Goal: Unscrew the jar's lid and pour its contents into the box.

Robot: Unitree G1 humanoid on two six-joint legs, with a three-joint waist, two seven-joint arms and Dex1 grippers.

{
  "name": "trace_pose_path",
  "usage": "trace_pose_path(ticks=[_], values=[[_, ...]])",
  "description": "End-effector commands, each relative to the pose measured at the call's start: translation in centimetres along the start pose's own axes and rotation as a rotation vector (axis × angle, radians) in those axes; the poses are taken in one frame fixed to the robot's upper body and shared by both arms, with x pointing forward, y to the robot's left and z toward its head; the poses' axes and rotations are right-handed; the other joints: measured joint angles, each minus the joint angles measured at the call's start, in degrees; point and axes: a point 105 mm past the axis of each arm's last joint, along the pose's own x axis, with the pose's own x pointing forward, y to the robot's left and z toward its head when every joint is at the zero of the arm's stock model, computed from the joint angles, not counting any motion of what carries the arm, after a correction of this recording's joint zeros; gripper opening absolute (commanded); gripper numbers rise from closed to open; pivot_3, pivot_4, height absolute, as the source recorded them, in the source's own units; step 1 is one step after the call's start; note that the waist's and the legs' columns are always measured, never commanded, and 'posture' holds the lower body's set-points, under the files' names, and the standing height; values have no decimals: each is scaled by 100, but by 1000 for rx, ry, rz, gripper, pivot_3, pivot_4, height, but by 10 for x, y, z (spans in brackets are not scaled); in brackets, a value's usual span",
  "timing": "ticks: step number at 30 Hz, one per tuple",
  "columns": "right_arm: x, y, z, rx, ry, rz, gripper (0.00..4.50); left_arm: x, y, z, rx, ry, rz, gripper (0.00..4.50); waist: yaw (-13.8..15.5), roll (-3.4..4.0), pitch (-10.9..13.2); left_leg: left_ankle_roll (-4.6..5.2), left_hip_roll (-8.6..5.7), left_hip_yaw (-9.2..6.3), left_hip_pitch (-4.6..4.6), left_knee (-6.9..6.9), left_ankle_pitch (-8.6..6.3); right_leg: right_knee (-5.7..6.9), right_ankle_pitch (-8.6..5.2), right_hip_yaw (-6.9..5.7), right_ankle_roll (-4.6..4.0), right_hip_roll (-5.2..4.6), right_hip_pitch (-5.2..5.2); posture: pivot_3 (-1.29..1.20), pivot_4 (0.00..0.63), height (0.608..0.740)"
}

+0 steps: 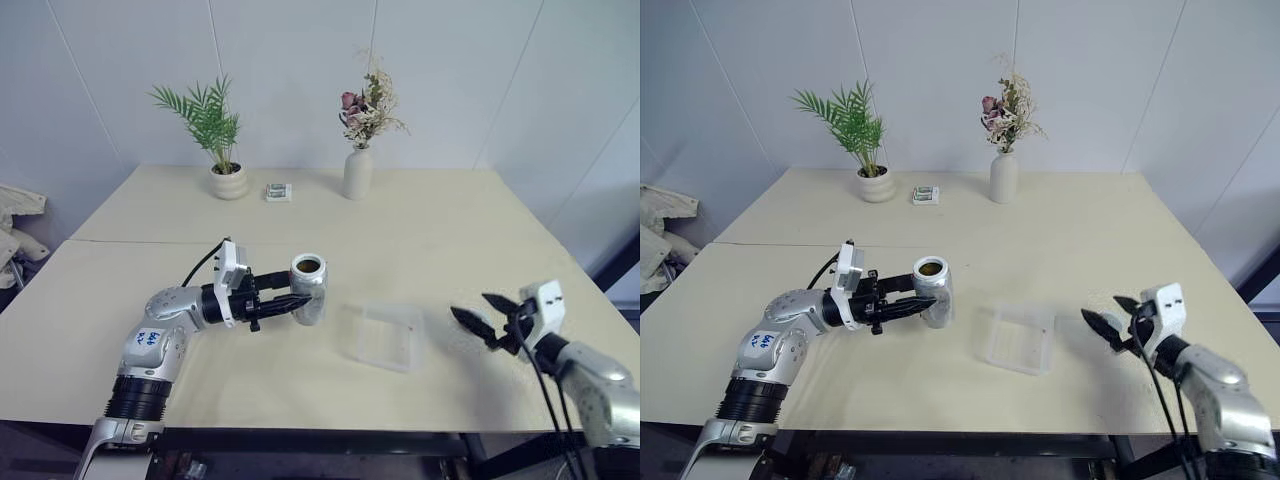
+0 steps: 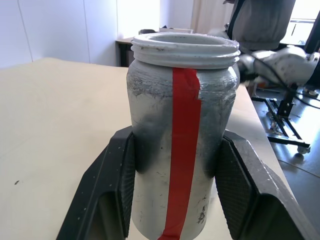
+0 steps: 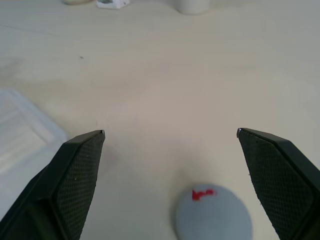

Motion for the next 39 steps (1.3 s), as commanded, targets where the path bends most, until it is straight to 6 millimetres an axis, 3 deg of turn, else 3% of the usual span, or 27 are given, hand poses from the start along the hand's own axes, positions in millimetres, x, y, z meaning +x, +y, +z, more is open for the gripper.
trace_pose_path(ticks=[1, 7, 16, 18, 25, 29, 32, 39], values=[[-10, 15, 45, -73, -66, 71, 4476, 6, 4, 15, 59, -22, -1, 1894, 3, 0, 0, 0, 0, 0, 1, 0, 0, -2, 0, 0, 0, 0, 2, 0, 150, 740], [-25, 54, 74, -143, -45, 207, 4476, 20, 10, 21, 83, 6, -3, 1894, 8, -3, -1, 1, -1, -1, -2, -2, -1, -5, -1, 1, 0, 0, 1, 0, 150, 740], [-52, 92, 75, -136, -26, 347, 4476, 47, 20, 18, 212, 95, 14, 1894, 18, -7, 0, 4, -3, -1, -8, 0, -3, -13, -1, 4, 4, 0, 1, 0, 150, 740], [-60, 93, 69, -158, 5, 355, 4476, 52, 23, 18, 278, 122, 25, 1894, 21, -10, 1, 5, -3, -2, -8, 0, -3, -13, -2, 4, 5, 1, 1, 0, 150, 740], [-82, 77, 56, -213, 66, 292, 4476, 61, 19, 18, 223, 109, -51, 1894, -2, -11, 1, 6, -5, 3, -6, 0, -4, -15, -2, 9, 9, 1, 1, 0, 150, 740], [-83, 77, 51, -198, 73, 291, 4476, 65, 22, 17, 233, 105, -30, 1894, 0, -11, 2, 6, -5, 4, -6, 3, -4, -16, -3, 11, 8, 2, 1, 0, 150, 740], [-80, 80, 47, -169, 57, 281, 4476, 73, 35, 0, 201, 227, 66, 1894, 9, -14, 3, 7, -5, 6, -6, 5, -3, -15, -3, 14, 9, 2, 1, 0, 150, 740], [-77, 80, 46, -155, 34, 263, 4476, 90, 33, 8, 197, 195, 41, 1894, 6, -16, 4, 8, -9, 4, -11, 6, -3, -20, -4, 20, 18, 3, 1, 0, 150, 740]])
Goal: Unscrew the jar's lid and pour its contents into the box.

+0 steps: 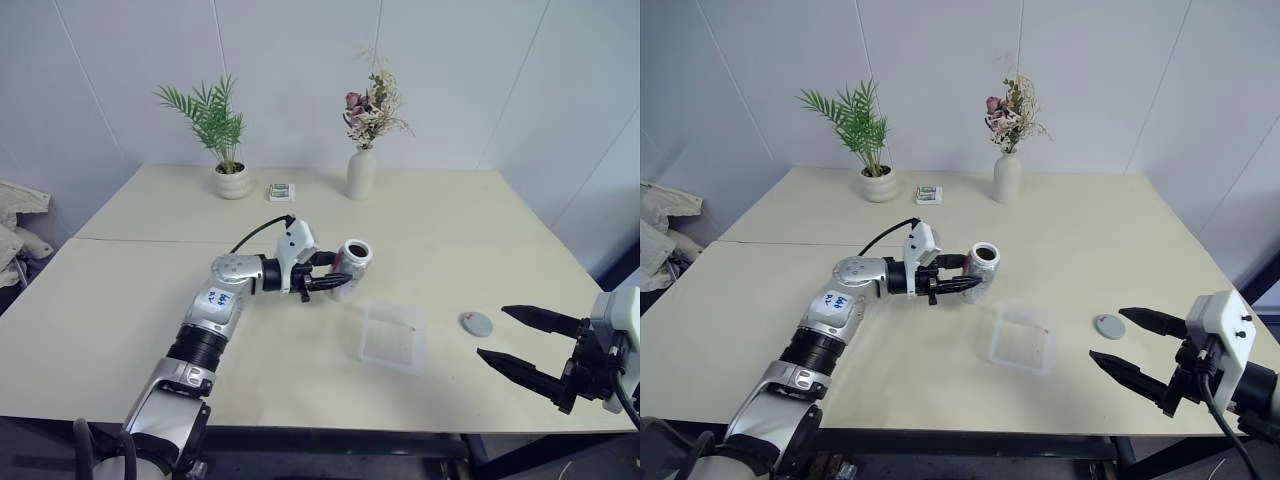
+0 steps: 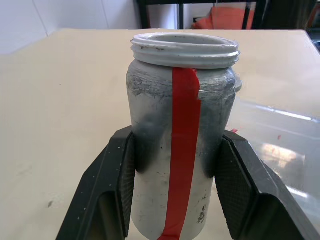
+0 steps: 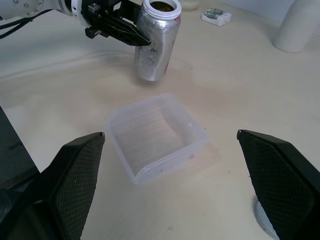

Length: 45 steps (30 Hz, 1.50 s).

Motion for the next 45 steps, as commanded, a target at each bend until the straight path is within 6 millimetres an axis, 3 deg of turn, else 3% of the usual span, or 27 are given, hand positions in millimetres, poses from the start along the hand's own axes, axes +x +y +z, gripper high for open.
trace_pose_path(ticks=[1, 6, 8, 11, 16, 19, 22, 24, 29, 30, 34, 40, 45], values=[[1, 2, 6, -21, -37, -5, 4476, 5, 3, 17, 86, -6, -18, 1894, -4, 0, 0, 0, 0, 0, 1, -1, 0, 1, 0, 0, 0, 0, 0, 0, 150, 740], [3, 3, 0, -1, -35, -13, 4476, 11, -4, 22, 262, 3, -38, 1894, 3, 0, 0, 0, 0, 0, 2, -4, 0, 1, -1, 1, 1, 0, 0, 0, 150, 740], [3, 3, -4, 13, -33, -19, 4476, 16, -2, 28, 471, 34, 0, 1894, 7, -1, 0, 0, 0, 1, 2, -3, 0, 0, 0, 2, 1, 0, 0, 0, 150, 740], [3, 4, -9, 35, -28, -21, 4476, 21, 3, 35, 652, 49, 54, 1894, 16, -3, 2, 0, 0, 1, 2, -3, -1, -1, 0, 5, 2, 0, 0, 0, 150, 740], [0, 2, -21, 55, -2, -30, 4476, 26, 5, 67, 1285, 75, 66, 1894, -1, -13, 8, 0, -2, 9, 2, -3, -1, -12, 3, 15, 8, 1, 0, 0, 150, 740], [1, 0, -24, 58, -4, -34, 4476, 30, 3, 70, 1469, 81, 27, 1894, 7, -15, 8, 9, -2, 28, 2, -3, -6, -23, 7, 35, 21, 0, 0, 0, 150, 740], [8, -2, -27, 71, -22, -39, 4476, 43, -13, 74, 1903, 56, -45, 1894, 0, -21, 12, 18, -4, 48, 3, -2, -13, -36, 12, 58, 36, 0, 0, 0, 150, 740], [12, -4, -28, 76, -33, -38, 4476, 55, -26, 71, 2058, -2, -83, 1894, 7, -23, 13, 22, -5, 60, 3, -2, -16, -42, 17, 72, 45, 0, -1, 0, 150, 740], [22, -9, -27, 75, -65, -37, 4476, 70, -46, 49, 2267, -112, -154, 1894, -6, -24, 13, 23, -6, 73, 0, -3, -21, -37, 18, 80, 48, 0, -13, 0, 150, 740], [25, -9, -26, 75, -76, -36, 4476, 73, -43, 40, 2308, -75, -173, 1894, -6, -24, 13, 22, -6, 74, 2, -3, -22, -35, 18, 80, 48, 0, -14, 0, 150, 740], [31, -8, -26, 75, -99, -43, 4476, 77, -33, 37, 2439, -66, -147, 1894, -1, -26, 14, 22, -6, 80, 1, -2, -22, -25, 18, 85, 48, 0, -22, 0, 150, 740], [30, -8, -27, 82, -114, -59, 4476, 77, -28, 33, 2437, -40, -143, 1894, 15, -26, 14, 24, -6, 84, 0, -3, -24, -23, 18, 89, 49, 0, -24, 0, 150, 740], [30, -7, -27, 86, -115, -56, 4476, 78, -37, 33, 2369, -77, -153, 1894, 13, -25, 14, 24, -6, 87, 1, -2, -25, -19, 19, 90, 50, -1, -25, 0, 150, 740]])
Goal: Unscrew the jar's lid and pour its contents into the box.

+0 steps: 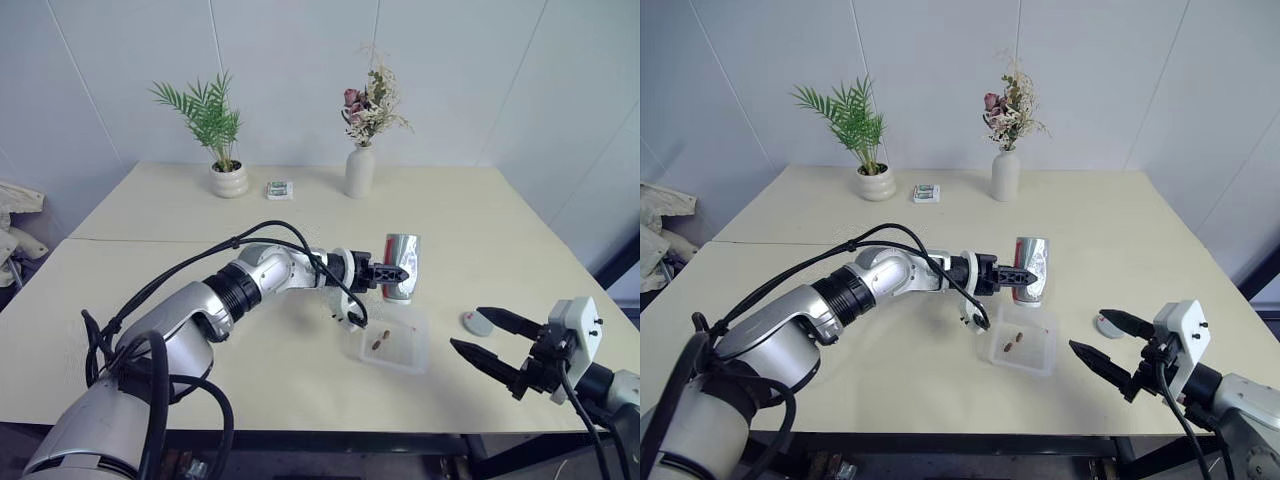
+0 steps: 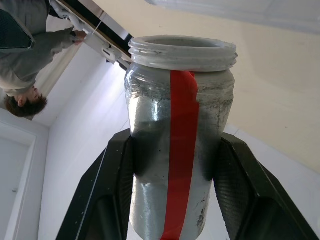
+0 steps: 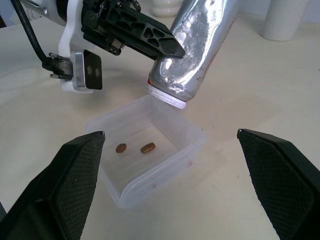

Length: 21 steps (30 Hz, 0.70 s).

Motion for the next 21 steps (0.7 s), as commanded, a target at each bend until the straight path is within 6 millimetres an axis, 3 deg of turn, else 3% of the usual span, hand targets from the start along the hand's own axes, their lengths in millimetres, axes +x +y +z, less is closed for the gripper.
trace_pose_path(ticks=[1, 5, 7, 10, 12, 15, 19, 21], values=[[-1, 2, 8, -32, -25, 3, 4476, 1, 14, -8, -59, 10, 39, 1894, -2, 0, 0, 0, 0, 0, 1, 0, 0, 1, 0, 1, 0, 0, 0, 0, 150, 740], [-4, 0, 9, -29, -20, 7, 4476, -9, 15, -15, -245, 21, 38, 1894, -8, 0, 0, 0, 0, 6, 5, 1, 0, 8, 0, 5, 0, 0, 0, 0, 150, 740], [-3, 0, 9, -26, -16, 16, 4476, -16, 14, -15, -439, 20, 46, 1894, -12, 1, -1, 0, 0, 12, 10, 1, 0, 13, 0, 11, 0, 0, 0, 0, 150, 740], [-3, 1, 9, -21, -14, 30, 4476, -24, 13, -20, -545, 45, 41, 1894, -14, 2, -1, 0, 0, 19, 17, 3, 0, 21, 1, 17, 0, 0, 1, 0, 150, 740], [-1, 2, 10, -20, -13, 41, 4476, -31, 6, -30, -751, 127, 43, 1894, -14, 5, -3, 0, 0, 20, 17, 8, 1, 27, 1, 18, 0, 1, 1, 0, 150, 740], [4, 2, 13, -16, -15, 68, 4476, -50, -12, -43, -1387, 247, 85, 1894, -26, 13, -7, 1, 0, 28, 20, 22, 1, 37, 3, 23, 3, 0, 3, 0, 150, 740], [10, 5, 18, -13, -26, 98, 4476, -76, -21, -59, -1719, 333, 198, 1894, -33, 12, -7, 3, 8, 23, 18, 54, 1, 60, 7, 24, -2, 10, 1, 0, 150, 740], [17, 8, 23, -11, -38, 128, 4476, -96, -42, -66, -1999, 441, 301, 1894, -40, 13, -7, 4, 7, 17, 19, 67, 1, 68, 7, 24, -1, 11, 7, 0, 150, 740]])
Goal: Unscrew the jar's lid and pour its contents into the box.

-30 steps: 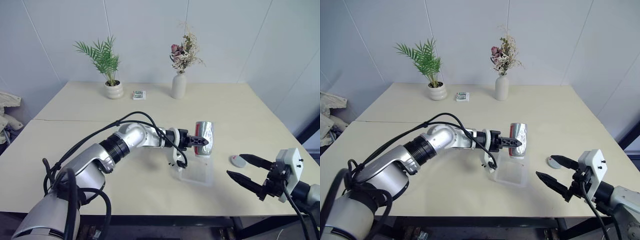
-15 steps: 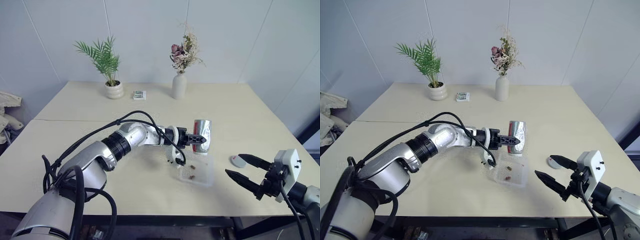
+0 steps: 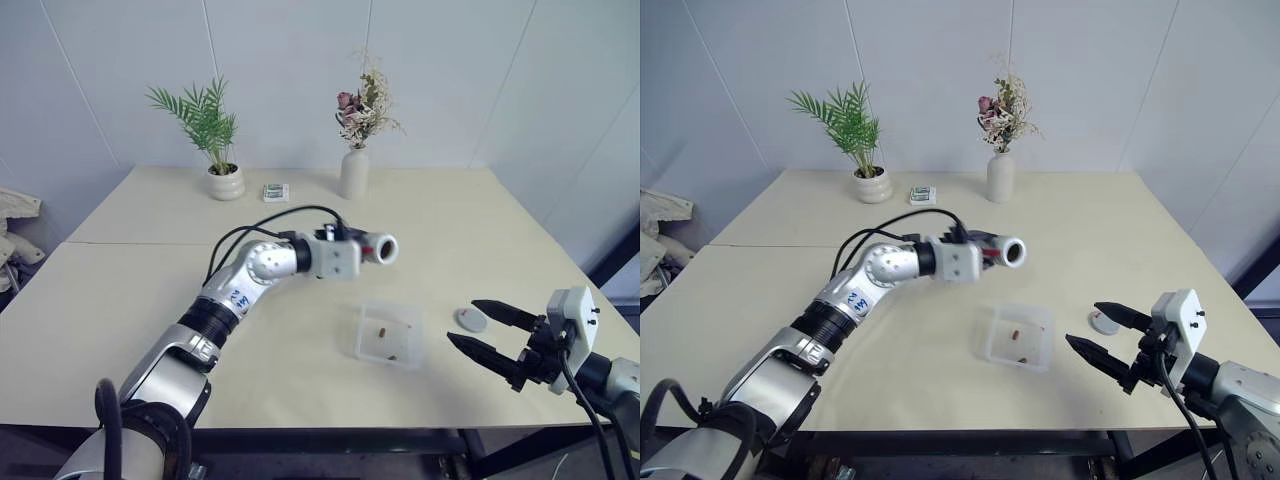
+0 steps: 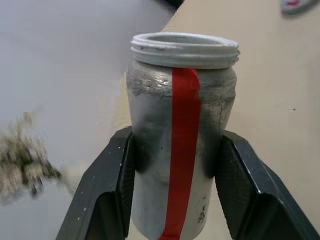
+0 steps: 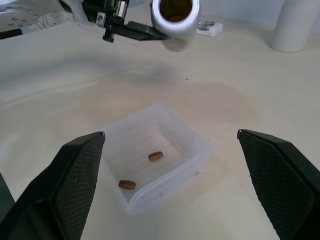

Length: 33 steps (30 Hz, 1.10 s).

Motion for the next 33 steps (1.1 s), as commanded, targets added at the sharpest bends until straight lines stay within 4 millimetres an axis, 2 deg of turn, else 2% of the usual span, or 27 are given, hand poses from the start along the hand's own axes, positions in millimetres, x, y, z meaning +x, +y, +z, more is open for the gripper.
trace_pose_path(ticks=[1, 2, 4, 8, 10, 13, 15, 16, 18, 19, 26, 33], values=[[10, 10, 14, -20, -30, 69, 4476, -25, 35, -11, -447, -20, 170, 1894, -20, 0, 0, 3, 0, 1, 0, 10, -2, 3, 1, 1, 3, 0, 2, 0, 150, 740], [15, 11, 16, -23, -35, 87, 4476, -34, 43, -22, -622, -32, 252, 1894, -26, 1, 0, 5, 0, 2, -1, 20, -3, 6, 3, 4, 6, 0, 3, 0, 150, 740], [22, 16, 21, -32, -48, 120, 4476, -54, 48, -43, -830, -36, 373, 1894, -47, 1, -1, 8, 0, 2, 5, 29, -1, 7, 6, 6, 9, 0, 12, 0, 150, 740], [31, 20, 29, -45, -67, 152, 4476, -79, 45, -63, -962, -13, 484, 1894, -63, 0, 0, 9, 0, -4, 5, 32, 7, 17, 9, 6, 10, 0, 11, 0, 150, 740], [41, 24, 35, -54, -85, 194, 4476, -104, 37, -94, -1003, 72, 607, 1894, -43, -1, 0, 8, -1, -5, 3, 34, 8, 19, 11, 6, 10, 0, 10, 0, 150, 740], [53, 32, 41, -64, -101, 252, 4476, -136, 25, -128, -1042, 157, 748, 1894, -81, -4, -2, 8, 0, 1, 7, 35, 8, 17, 22, 10, 8, 0, 10, 0, 150, 740], [58, 36, 42, -70, -105, 278, 4476, -149, 21, -139, -1026, 196, 804, 1894, -83, -5, -2, 7, 1, -2, 7, 32, 8, 18, 22, 8, 7, 1, 10, 0, 150, 740], [60, 37, 44, -69, -112, 287, 4476, -156, 22, -141, -959, 210, 825, 1894, -74, -6, -2, 7, 1, -1, 6, 32, 8, 18, 22, 8, 7, 1, 9, 0, 150, 740], [68, 43, 47, -73, -127, 329, 4476, -186, 22, -160, -880, 281, 968, 1894, -41, -9, -3, 7, 1, -1, 3, 31, 8, 15, 23, 7, 7, 0, 8, 0, 150, 740], [72, 46, 49, -76, -134, 352, 4476, -195, 20, -166, -865, 303, 997, 1894, -38, -13, -5, 7, 1, -1, 2, 31, 8, 11, 25, 7, 8, -1, 7, 0, 150, 740], [84, 56, 52, -87, -149, 418, 4476, -210, 6, -186, -879, 363, 1066, 1894, 32, -20, -9, 8, 1, -2, -5, 25, 7, -5, 33, -1, 7, -4, 7, 0, 150, 740], [78, 56, 49, -79, -136, 399, 4476, -219, -8, -191, -842, 377, 1072, 1894, 5, -29, -15, 15, 3, 6, -6, 16, 1, -30, 44, -3, 8, -8, 9, 0, 150, 740]])
